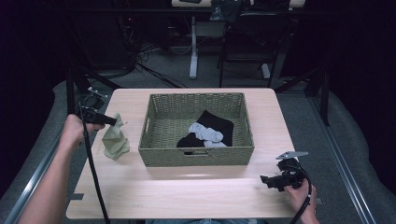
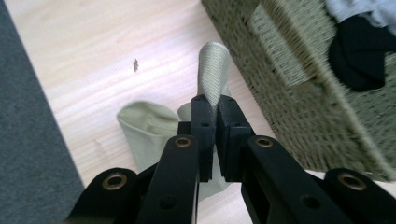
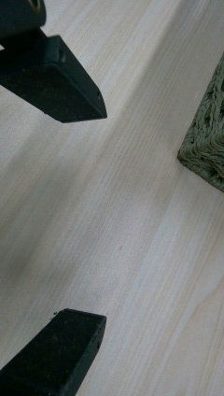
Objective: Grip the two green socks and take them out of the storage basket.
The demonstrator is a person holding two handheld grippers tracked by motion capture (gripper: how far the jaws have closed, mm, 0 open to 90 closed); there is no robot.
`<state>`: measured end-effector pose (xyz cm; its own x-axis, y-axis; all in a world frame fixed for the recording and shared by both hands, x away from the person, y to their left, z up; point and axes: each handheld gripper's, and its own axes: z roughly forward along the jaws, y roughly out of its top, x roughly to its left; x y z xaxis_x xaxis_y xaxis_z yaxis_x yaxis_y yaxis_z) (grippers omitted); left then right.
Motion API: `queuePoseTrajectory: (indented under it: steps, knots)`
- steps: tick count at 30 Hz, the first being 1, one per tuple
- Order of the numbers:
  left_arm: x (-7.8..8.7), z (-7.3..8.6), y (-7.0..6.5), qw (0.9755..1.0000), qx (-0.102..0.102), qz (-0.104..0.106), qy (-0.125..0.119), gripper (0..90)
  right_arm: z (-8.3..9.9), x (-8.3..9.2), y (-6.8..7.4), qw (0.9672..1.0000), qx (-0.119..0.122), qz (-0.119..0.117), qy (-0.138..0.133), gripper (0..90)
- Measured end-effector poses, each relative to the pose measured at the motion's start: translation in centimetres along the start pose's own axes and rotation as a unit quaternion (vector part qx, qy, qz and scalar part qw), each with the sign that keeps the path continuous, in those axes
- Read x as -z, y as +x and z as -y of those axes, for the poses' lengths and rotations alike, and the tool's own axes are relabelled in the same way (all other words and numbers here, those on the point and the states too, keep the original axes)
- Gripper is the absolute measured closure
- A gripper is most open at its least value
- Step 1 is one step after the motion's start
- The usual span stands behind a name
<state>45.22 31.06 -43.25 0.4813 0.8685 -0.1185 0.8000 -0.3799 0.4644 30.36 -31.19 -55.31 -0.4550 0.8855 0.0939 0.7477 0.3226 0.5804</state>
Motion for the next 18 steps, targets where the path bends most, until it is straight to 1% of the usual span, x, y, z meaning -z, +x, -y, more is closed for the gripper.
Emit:
queuePoseTrajectory:
  steps: [1, 4, 5, 6, 7, 8, 9, 10, 11, 12, 14, 15, 16, 17, 18]
  knots:
    - [-0.5, 0.2, 0.1, 1.0000, 0.005, -0.001, -0.001, 86.7, 0.0, 0.0, 0.0, 1.0000, 0.000, 0.000, -0.001, 2.3]
    - [-1.8, 0.9, 0.6, 0.9999, 0.010, -0.003, -0.011, 86.5, 0.0, 0.0, 0.0, 1.0000, 0.000, 0.000, -0.001, 2.3]
    - [-1.8, 0.9, 0.6, 0.9999, 0.010, -0.003, -0.011, 86.5, 0.0, 0.0, 0.0, 1.0000, 0.000, 0.000, -0.001, 2.3]
    - [-2.6, 1.3, 0.9, 0.9998, 0.020, -0.003, -0.008, 86.4, 0.0, 0.0, 0.0, 1.0000, 0.000, 0.000, 0.001, 2.4]
    - [-2.6, 1.3, 0.9, 0.9998, 0.020, -0.003, -0.008, 86.4, 0.0, 0.0, 0.0, 1.0000, -0.001, -0.002, 0.002, 2.4]
    - [-3.5, 1.7, 1.3, 0.9996, 0.027, -0.005, 0.002, 86.4, 0.0, 0.0, 0.0, 1.0000, 0.000, -0.002, 0.002, 2.4]
    - [-3.5, 1.7, 1.3, 0.9996, 0.027, -0.005, 0.002, 86.3, 0.0, 0.0, 0.0, 1.0000, 0.000, -0.002, 0.002, 2.4]
    - [-4.4, 2.1, 1.5, 0.9994, 0.031, -0.003, 0.014, 86.3, 0.0, -0.1, 0.1, 1.0000, 0.000, -0.002, 0.002, 2.4]
    - [-4.4, 2.1, 1.5, 0.9994, 0.031, -0.003, 0.014, 86.2, 0.0, -0.1, 0.1, 1.0000, 0.000, -0.002, 0.002, 2.4]
    - [-5.2, 2.5, 1.7, 0.9991, 0.033, -0.005, 0.024, 86.1, 0.0, -0.1, 0.1, 1.0000, 0.000, -0.002, 0.002, 2.4]
    - [-6.1, 2.9, 1.8, 0.9990, 0.035, -0.006, 0.029, 85.8, 0.0, -0.1, 0.0, 1.0000, 0.000, -0.002, 0.002, 2.4]
    - [-6.1, 2.9, 1.8, 0.9990, 0.035, -0.006, 0.029, 85.3, 0.0, -0.1, 0.0, 1.0000, 0.000, -0.002, 0.002, 2.4]
    - [-6.9, 3.2, 1.9, 0.9985, 0.040, -0.003, 0.038, 84.8, 0.0, -0.1, 0.1, 1.0000, 0.000, -0.002, 0.002, 2.4]
    - [-6.9, 3.2, 1.9, 0.9985, 0.040, -0.003, 0.038, 83.9, 0.0, -0.1, 0.1, 1.0000, 0.000, -0.002, 0.002, 2.4]
    - [-7.6, 3.5, 1.9, 0.9981, 0.043, 0.000, 0.043, 82.2, 0.0, -0.1, 0.1, 1.0000, 0.000, -0.003, 0.002, 2.4]
